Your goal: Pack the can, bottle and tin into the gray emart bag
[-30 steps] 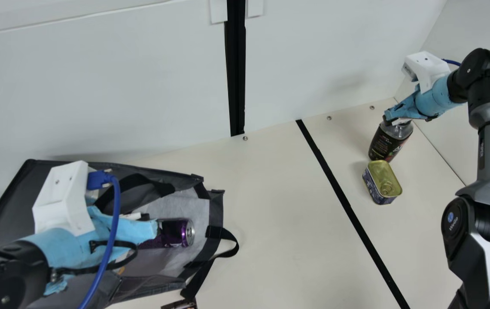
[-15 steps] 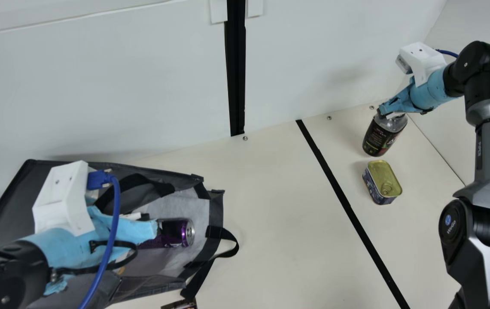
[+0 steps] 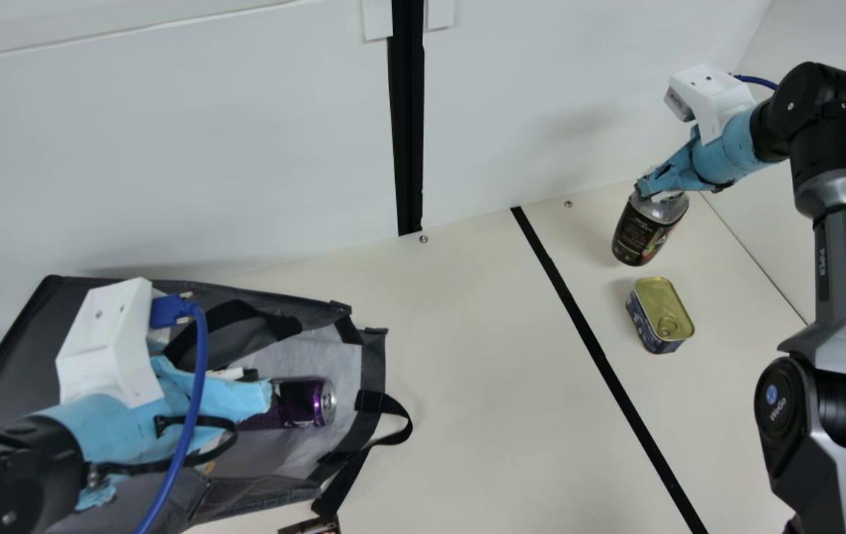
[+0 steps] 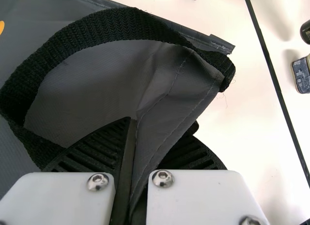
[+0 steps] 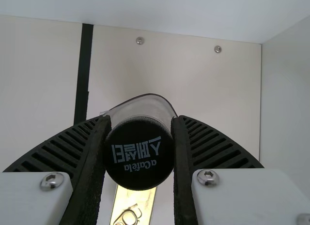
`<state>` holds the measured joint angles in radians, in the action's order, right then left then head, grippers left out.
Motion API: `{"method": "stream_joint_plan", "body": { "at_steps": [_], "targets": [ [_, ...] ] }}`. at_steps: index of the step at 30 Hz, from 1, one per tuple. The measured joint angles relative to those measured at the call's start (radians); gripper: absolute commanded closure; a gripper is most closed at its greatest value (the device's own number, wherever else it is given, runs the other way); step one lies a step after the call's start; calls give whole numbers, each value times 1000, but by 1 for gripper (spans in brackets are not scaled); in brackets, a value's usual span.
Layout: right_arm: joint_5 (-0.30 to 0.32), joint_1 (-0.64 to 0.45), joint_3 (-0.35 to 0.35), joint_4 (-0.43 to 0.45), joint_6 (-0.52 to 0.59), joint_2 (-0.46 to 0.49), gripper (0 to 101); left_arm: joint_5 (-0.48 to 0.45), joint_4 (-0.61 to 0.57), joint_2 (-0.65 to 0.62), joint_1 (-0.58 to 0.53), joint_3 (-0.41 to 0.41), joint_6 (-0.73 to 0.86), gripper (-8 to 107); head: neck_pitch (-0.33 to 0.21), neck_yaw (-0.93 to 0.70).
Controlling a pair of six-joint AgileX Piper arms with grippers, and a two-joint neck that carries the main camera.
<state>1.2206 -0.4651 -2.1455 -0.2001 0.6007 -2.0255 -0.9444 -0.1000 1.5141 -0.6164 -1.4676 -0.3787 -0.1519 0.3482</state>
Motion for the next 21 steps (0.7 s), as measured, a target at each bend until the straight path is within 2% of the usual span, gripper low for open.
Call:
{"method": "stream_joint_plan", "body": {
  "at_steps": [21],
  "targets": [
    [0,76,77,2,-1,102,101,0,0,0,0,0,0,89,0,0]
  ]
}}
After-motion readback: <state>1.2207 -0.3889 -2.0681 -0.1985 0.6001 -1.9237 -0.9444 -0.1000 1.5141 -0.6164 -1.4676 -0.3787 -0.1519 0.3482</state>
